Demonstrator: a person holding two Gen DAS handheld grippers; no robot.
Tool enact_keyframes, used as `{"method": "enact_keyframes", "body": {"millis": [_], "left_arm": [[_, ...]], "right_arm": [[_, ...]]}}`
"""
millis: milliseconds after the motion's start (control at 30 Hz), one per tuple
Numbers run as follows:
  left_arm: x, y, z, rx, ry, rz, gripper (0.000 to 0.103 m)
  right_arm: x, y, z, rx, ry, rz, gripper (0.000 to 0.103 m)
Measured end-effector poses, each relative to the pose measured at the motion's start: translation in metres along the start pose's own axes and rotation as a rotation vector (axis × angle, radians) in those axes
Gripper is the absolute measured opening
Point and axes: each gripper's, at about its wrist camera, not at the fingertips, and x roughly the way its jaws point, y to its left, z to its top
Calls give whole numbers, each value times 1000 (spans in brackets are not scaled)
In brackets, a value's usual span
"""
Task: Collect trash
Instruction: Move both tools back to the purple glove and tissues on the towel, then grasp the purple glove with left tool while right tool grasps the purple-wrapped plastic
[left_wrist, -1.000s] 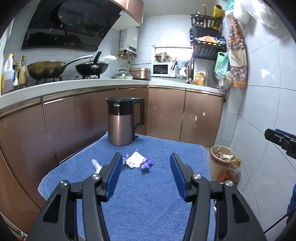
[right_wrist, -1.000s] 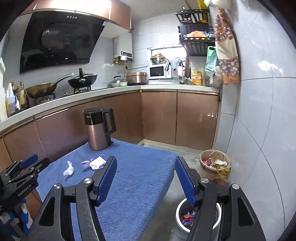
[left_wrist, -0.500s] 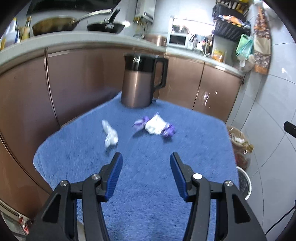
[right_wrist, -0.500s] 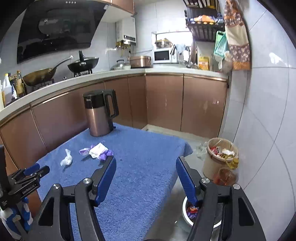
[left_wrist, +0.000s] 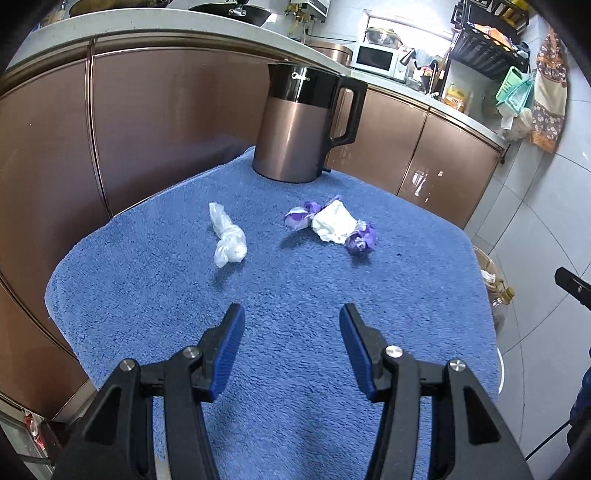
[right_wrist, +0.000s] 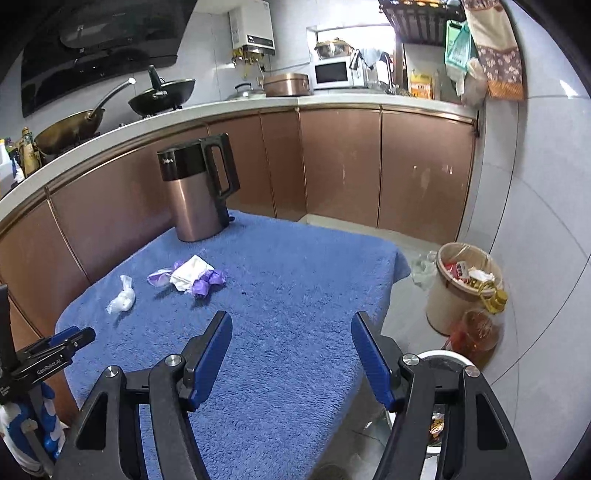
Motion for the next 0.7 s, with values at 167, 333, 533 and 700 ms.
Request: {"method": "enact_keyframes", "body": {"millis": [167,333,533,700], "left_arm": [[14,3,-10,0,40,3,52],[23,12,-18,-13,70,5,51],[23,18,3,5,34,-14,51],[41,21,40,7,27,-54,51]], "right_arm": [[11,-10,-4,17,26,-5,65],[20,-14,-7,28,48,-6,65],[33,-3,-6,0,75,18,65],[50,19,6,-57,90,90,65]]}}
